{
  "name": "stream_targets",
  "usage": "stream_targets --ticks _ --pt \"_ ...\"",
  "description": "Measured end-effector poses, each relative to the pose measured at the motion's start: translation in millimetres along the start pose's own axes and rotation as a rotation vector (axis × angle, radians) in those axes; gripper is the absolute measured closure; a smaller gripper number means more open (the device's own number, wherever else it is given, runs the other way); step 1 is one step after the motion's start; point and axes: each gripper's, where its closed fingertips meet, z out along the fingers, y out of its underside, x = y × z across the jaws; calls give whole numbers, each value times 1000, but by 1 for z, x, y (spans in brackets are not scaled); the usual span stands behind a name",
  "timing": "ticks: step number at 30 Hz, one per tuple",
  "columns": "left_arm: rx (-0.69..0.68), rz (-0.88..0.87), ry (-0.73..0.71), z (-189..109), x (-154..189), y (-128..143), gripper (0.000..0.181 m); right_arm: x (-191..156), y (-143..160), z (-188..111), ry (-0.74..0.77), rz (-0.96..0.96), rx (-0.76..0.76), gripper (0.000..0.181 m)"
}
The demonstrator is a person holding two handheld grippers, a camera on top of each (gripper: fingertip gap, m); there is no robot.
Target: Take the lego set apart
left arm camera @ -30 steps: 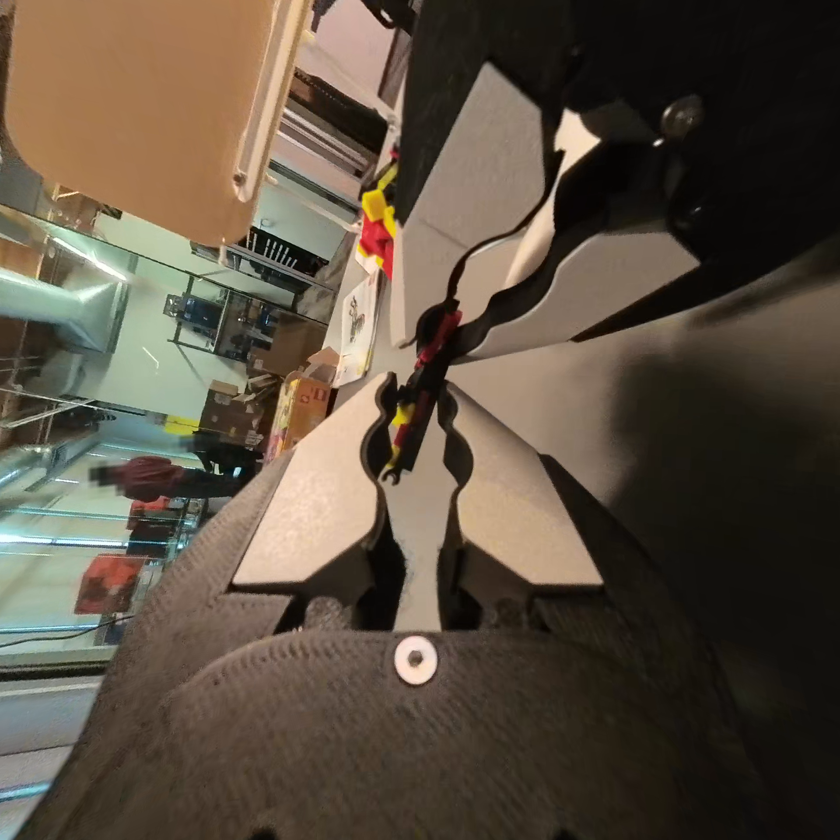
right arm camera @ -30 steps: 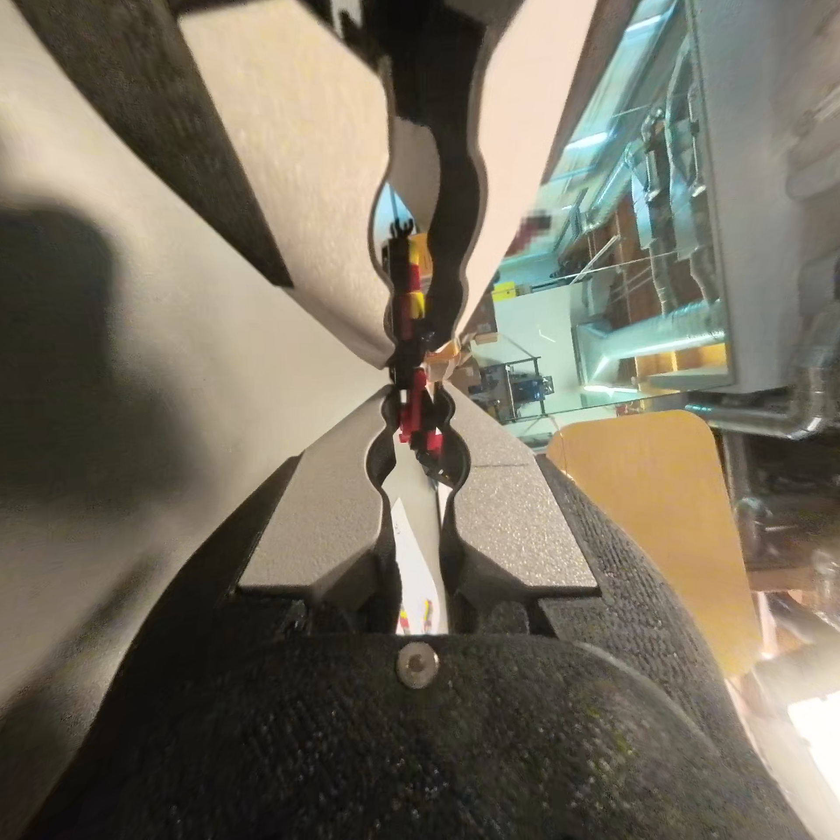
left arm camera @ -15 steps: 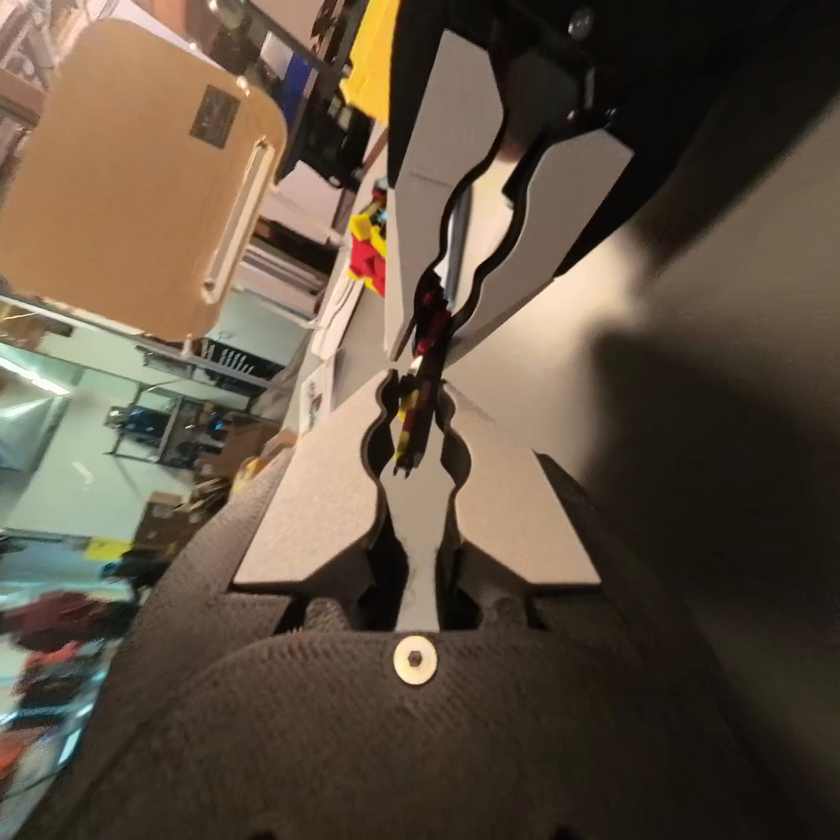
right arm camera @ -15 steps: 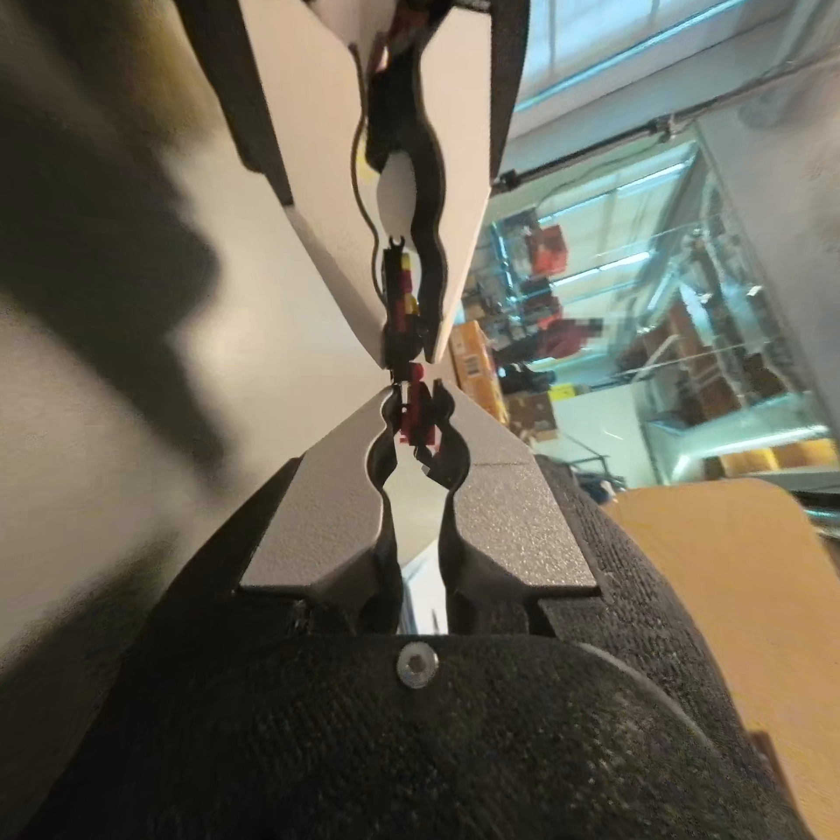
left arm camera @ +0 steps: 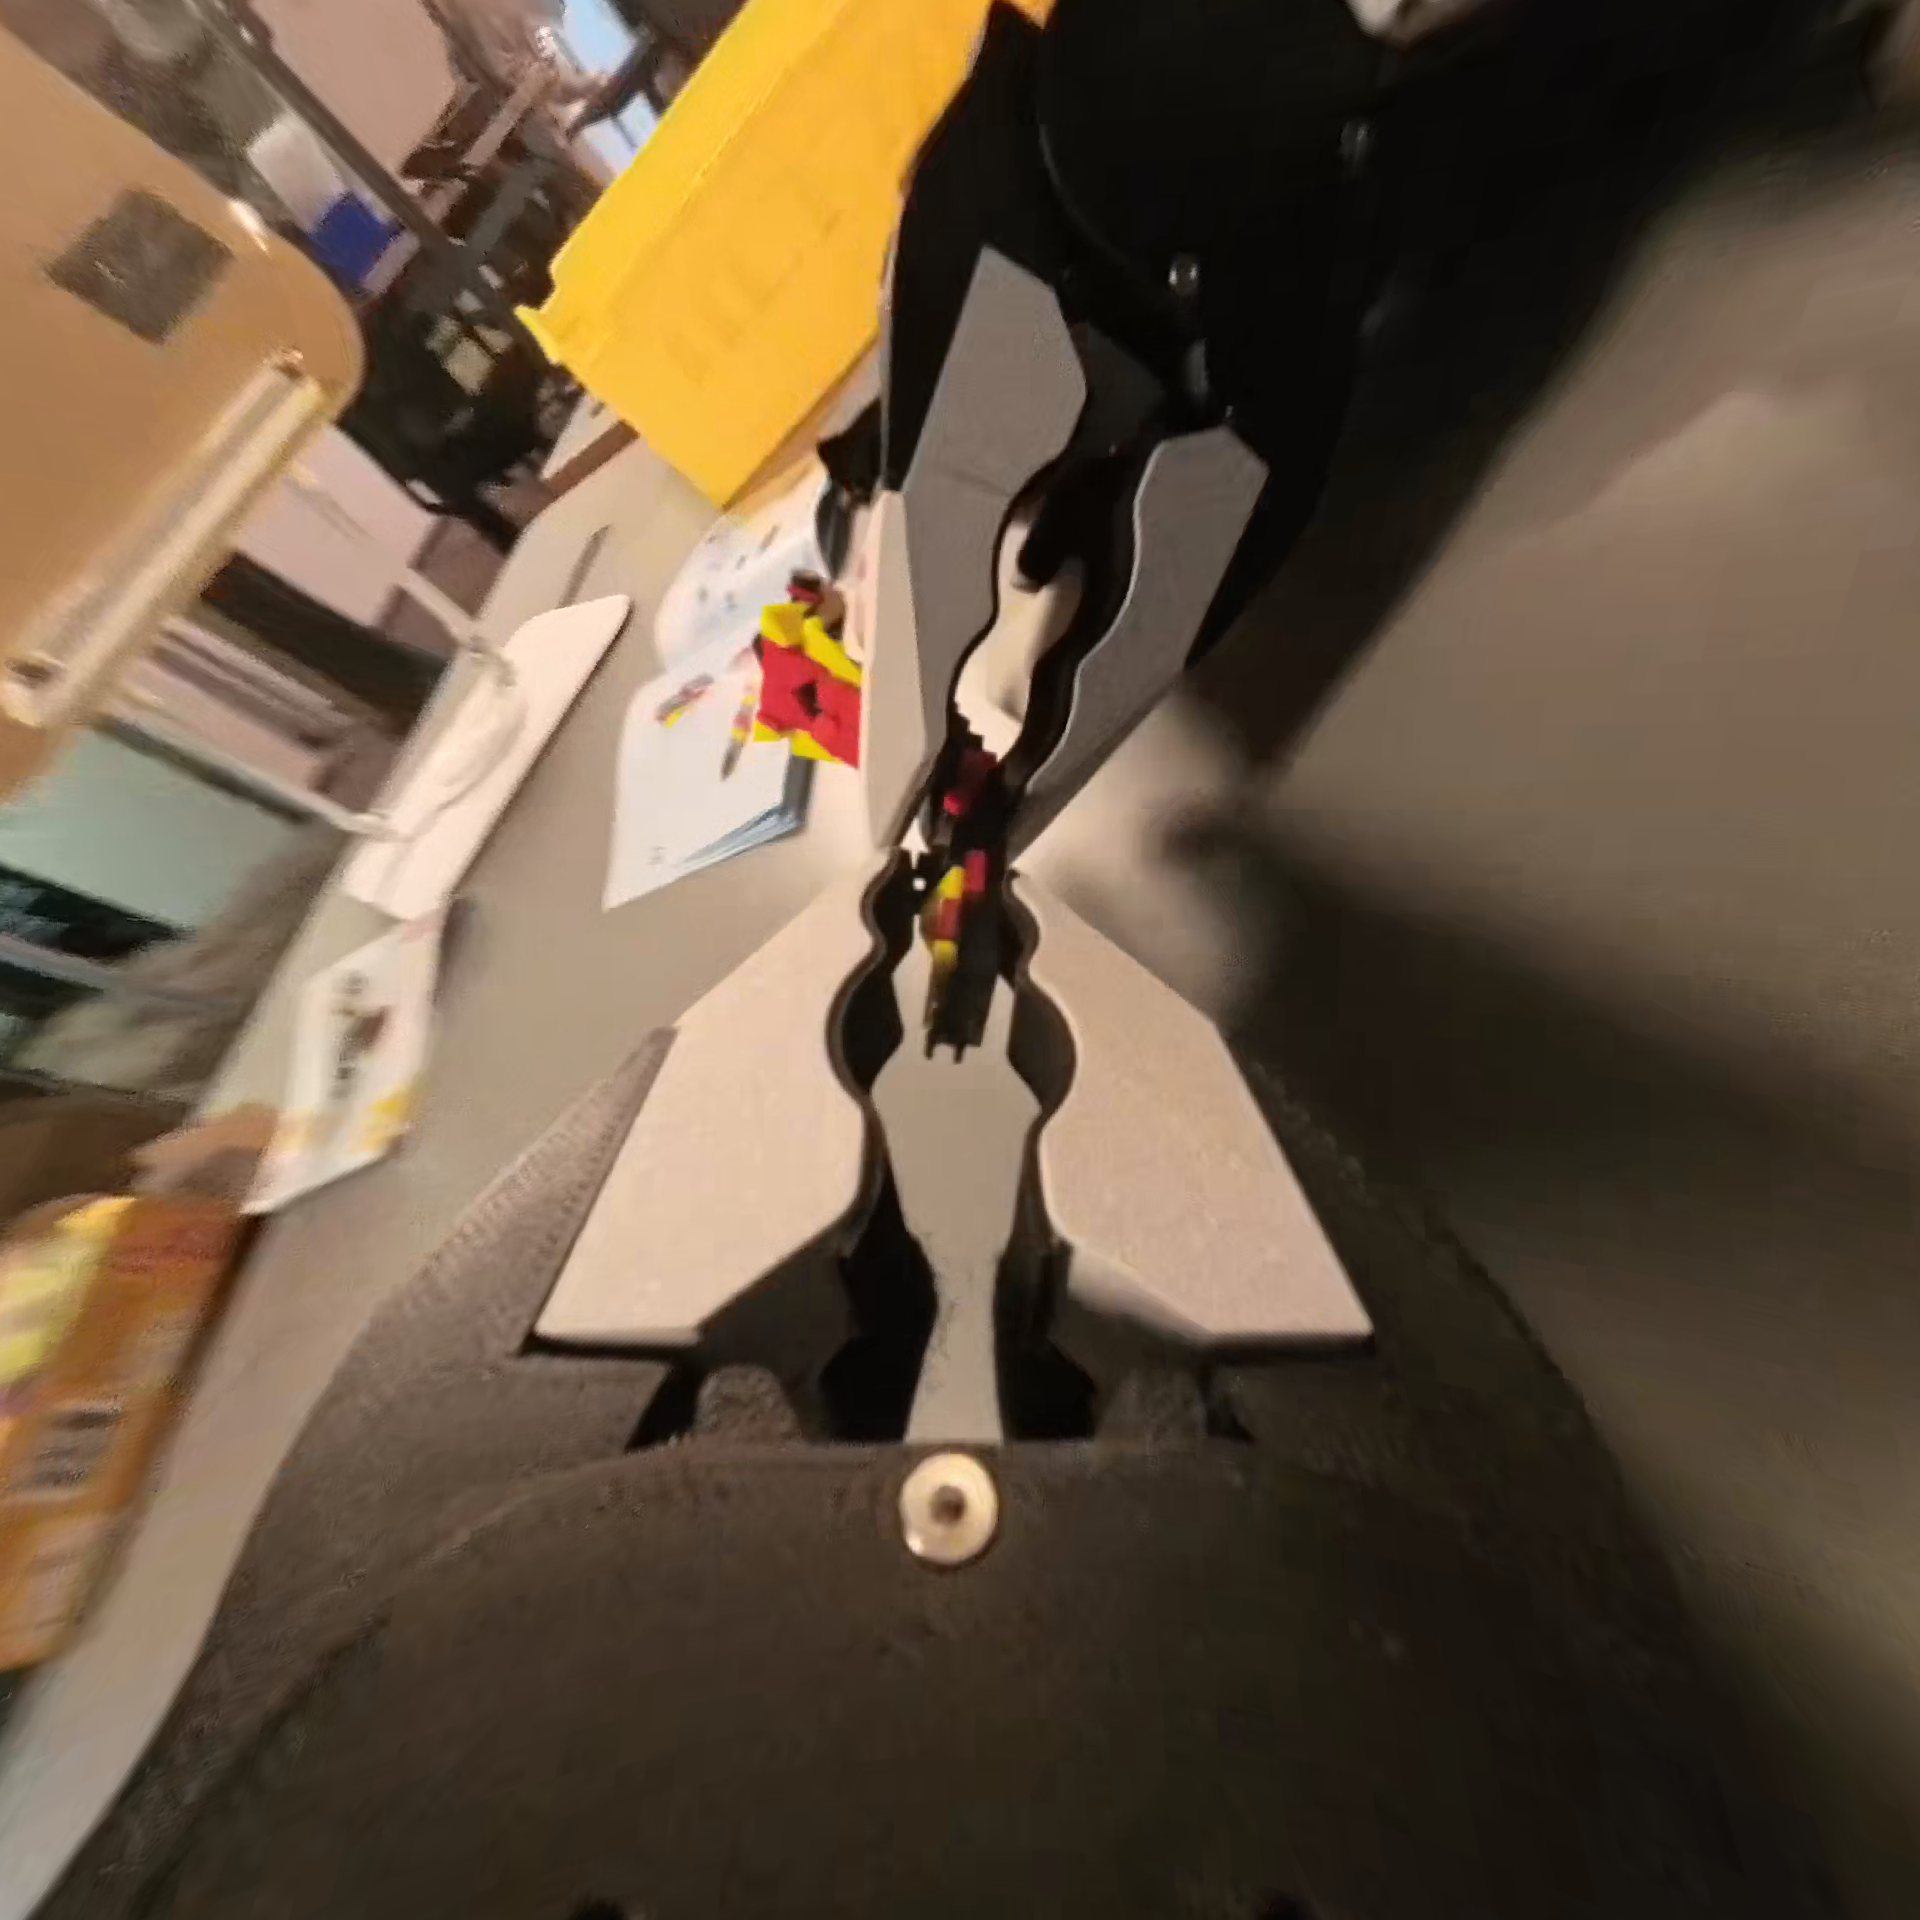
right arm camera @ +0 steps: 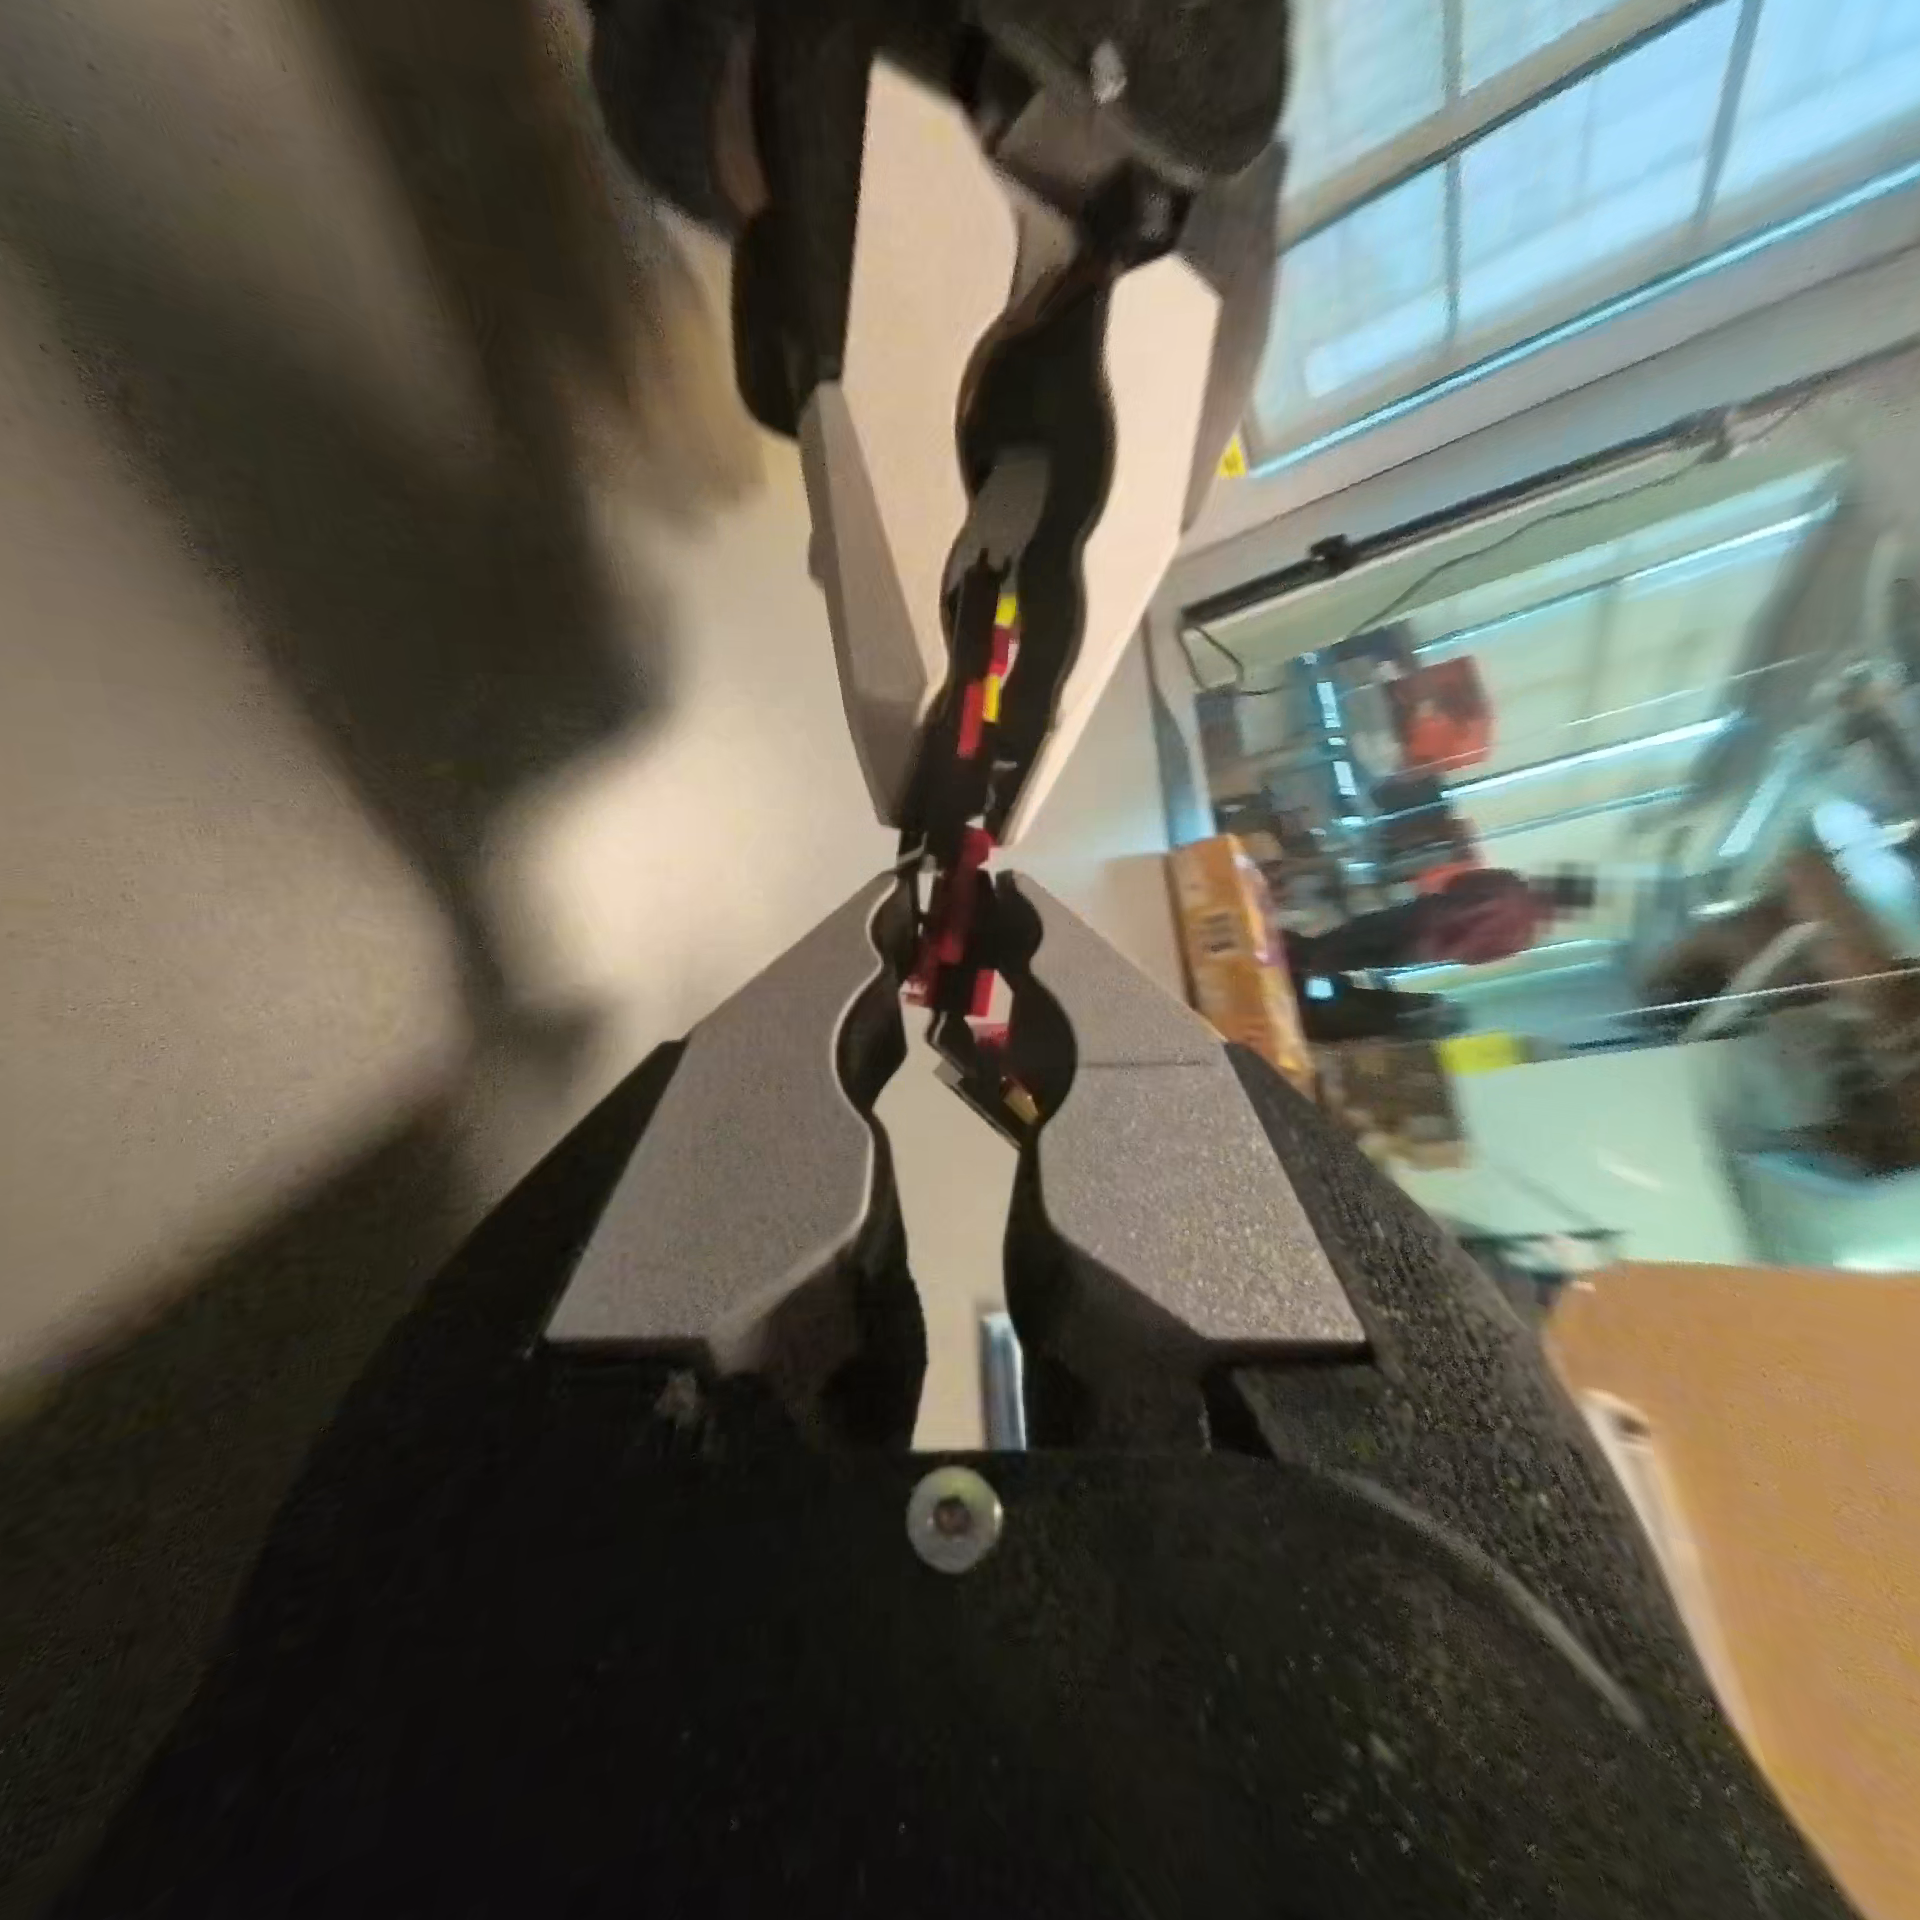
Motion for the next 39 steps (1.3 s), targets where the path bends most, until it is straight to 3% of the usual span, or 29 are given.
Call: stream_targets --ticks 5,7,8,10,12,15,19,21,24,27,31,33,37,39 --pt "87 -212 197 -5 10 -5 166 -4 -8 -4 -67 8 24 169" --pt "154 -324 396 -20 29 -11 167 14 29 -12 20 -103 -143 170" --pt "198 -415 424 -28 23 -14 167 27 46 -21 56 -74 -182 170" --pt "281 -488 343 -35 -5 -18 167 51 48 -35 109 133 -122 169" --pt "282 -518 232 -32 -24 -13 167 57 48 -35 136 124 -140 169" --pt "242 -512 133 -22 -32 1 167 11 55 -13 -67 200 -208 169" --pt "142 -305 -88 -17 -48 13 167 -15 61 0 -180 319 -257 167" --pt "92 -143 -200 -18 -53 17 167 -19 59 2 -213 420 -245 155" --pt "55 66 -274 -13 -48 15 167 -12 45 2 -248 602 -166 126" --pt "69 184 -339 -12 -46 4 167 9 15 -1 -264 886 27 125" --pt "142 262 -420 -18 -45 -18 167 29 -25 0 -446 1418 309 131" --pt "155 283 -416 -17 -40 -23 167 32 -35 1 -546 1580 406 137" --pt "180 289 -396 -17 -36 -27 167 37 -41 1 -630 1695 541 165" --pt "193 245 -366 -17 -34 -26 167 35 -41 0 -614 1643 535 166"
